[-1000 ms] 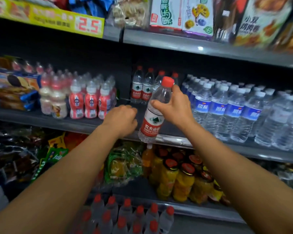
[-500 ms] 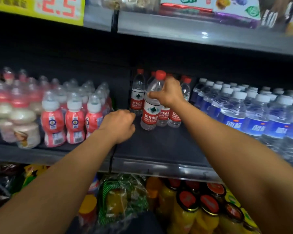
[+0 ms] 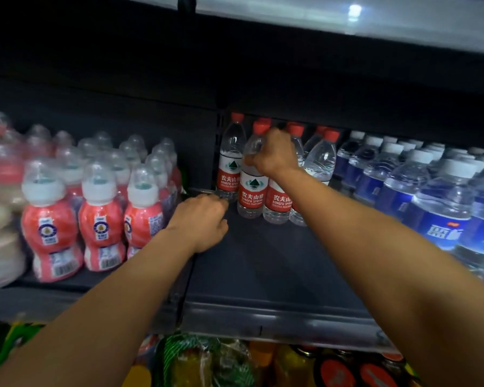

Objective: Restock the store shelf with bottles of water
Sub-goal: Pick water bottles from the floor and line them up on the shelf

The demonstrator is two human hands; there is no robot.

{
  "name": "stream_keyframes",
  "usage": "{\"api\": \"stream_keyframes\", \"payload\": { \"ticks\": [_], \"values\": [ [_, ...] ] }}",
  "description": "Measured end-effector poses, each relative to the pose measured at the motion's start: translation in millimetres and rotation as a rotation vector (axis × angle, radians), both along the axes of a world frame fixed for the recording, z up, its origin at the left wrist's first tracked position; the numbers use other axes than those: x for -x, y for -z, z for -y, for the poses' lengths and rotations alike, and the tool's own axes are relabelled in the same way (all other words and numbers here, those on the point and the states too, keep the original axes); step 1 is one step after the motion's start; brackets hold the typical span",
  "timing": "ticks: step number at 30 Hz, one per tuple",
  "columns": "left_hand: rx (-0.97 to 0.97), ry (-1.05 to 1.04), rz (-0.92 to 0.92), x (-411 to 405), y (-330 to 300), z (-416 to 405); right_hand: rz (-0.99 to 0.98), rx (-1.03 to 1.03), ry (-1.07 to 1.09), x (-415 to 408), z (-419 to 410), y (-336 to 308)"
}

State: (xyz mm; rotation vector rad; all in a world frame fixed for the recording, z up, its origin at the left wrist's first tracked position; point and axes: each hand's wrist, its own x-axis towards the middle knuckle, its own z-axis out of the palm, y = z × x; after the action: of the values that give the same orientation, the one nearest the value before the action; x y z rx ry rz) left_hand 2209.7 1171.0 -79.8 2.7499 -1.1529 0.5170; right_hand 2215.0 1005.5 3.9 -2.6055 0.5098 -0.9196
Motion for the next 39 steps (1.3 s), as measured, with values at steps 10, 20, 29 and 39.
{"api": "stream_keyframes", "payload": {
  "ticks": [10,20,29,39],
  "values": [
    [-0.013,0.0,-0.025,-3.7,8.4,5.0,-0.081,0.282,0.058,-7.6,-3.9,-22.7],
    [-0.025,0.005,-0.025,-1.4,10.9,2.0,-0.086,0.369,0.077,-11.7,-11.0,-40.6],
    [-0.037,0.005,-0.02,-4.0,11.7,-0.9,-0.084,0.323,0.038,-8.8,-5.2,-49.5],
    [-0.046,-0.003,-0.011,-1.5,14.2,1.3,-0.119,0.328,0.02,-5.2,0.2,-49.9]
  ]
}}
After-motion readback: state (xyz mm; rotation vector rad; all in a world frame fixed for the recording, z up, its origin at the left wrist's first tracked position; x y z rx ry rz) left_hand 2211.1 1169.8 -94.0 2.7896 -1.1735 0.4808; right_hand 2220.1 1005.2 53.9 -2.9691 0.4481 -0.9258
